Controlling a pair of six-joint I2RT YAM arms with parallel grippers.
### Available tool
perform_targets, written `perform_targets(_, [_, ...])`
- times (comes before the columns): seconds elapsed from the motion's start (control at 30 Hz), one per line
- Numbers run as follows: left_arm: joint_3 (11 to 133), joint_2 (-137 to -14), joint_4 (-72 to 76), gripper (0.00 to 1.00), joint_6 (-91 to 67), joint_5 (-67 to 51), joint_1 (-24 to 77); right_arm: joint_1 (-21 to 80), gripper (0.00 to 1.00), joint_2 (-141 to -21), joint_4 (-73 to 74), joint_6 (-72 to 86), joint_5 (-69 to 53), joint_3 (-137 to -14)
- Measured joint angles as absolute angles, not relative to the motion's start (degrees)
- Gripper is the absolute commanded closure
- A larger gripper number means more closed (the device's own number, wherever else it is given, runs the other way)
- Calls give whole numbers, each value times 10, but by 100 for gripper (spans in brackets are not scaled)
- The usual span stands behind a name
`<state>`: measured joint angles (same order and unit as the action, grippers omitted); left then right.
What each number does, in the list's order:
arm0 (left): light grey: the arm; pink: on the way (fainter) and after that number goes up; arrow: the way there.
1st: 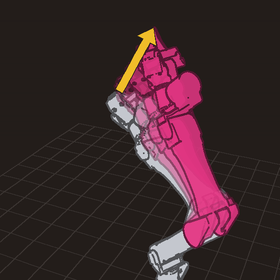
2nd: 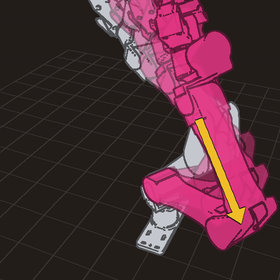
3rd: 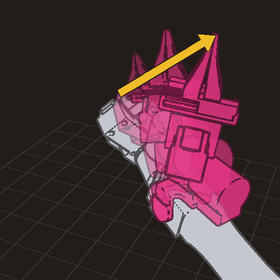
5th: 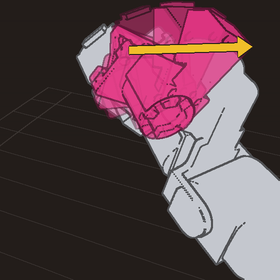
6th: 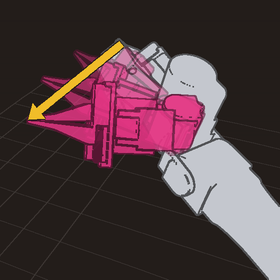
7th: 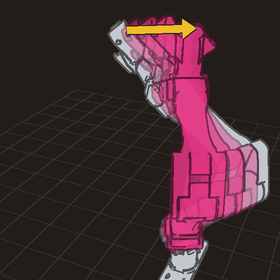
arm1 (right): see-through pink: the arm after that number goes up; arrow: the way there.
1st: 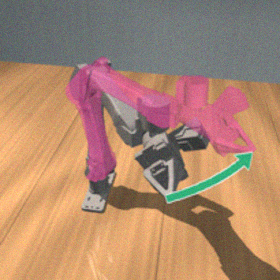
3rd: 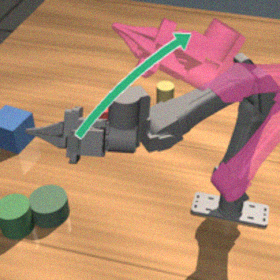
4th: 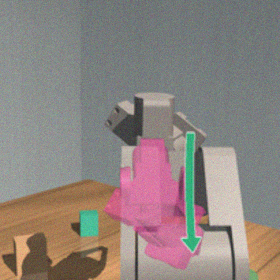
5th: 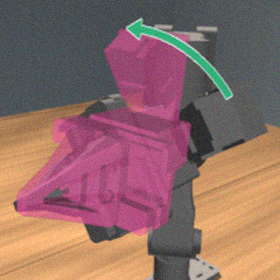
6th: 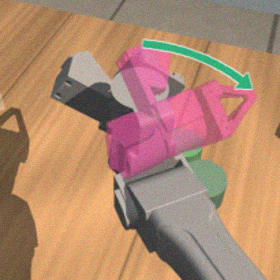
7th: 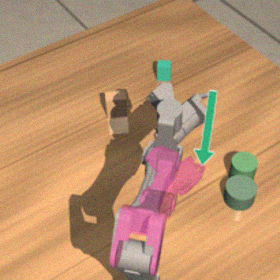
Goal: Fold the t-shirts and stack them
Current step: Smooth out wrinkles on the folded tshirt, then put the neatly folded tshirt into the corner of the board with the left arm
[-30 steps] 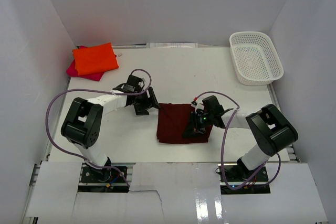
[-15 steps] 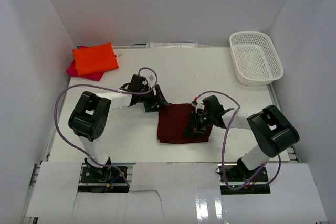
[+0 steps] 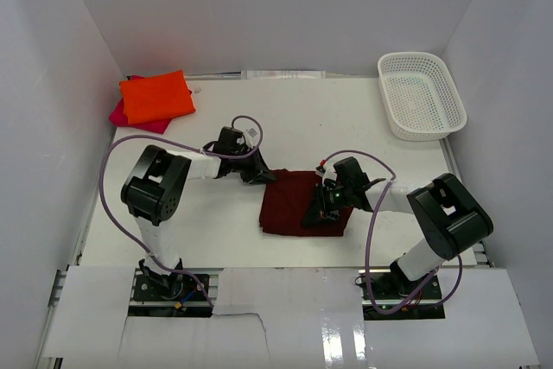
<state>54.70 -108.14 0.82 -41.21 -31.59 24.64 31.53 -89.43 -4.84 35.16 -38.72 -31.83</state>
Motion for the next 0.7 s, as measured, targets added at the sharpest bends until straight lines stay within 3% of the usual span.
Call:
perform_targets(0.07, [543, -1089, 16, 96, -414, -325, 246, 315, 85, -894, -48, 352, -387, -318])
perform_targets(0.2, [546, -1098, 28, 100, -414, -349, 246, 315, 75, -891, -31, 348, -387, -326])
perform_targets(0.23, [549, -1102, 29, 100, -414, -354, 245, 315, 56, -889, -21, 345, -387, -332])
perform_targets(0.3, [558, -1108, 23, 100, -414, -361, 246, 315, 39, -876, 11, 340, -383, -352])
perform_targets(0.33, [565, -1111, 15, 100, -413, -363, 246, 316, 24, -863, 25, 336, -375, -364])
perform_targets(0.7, [720, -1152, -183, 100, -358, -292, 234, 311, 20, -675, 181, 270, -291, -586])
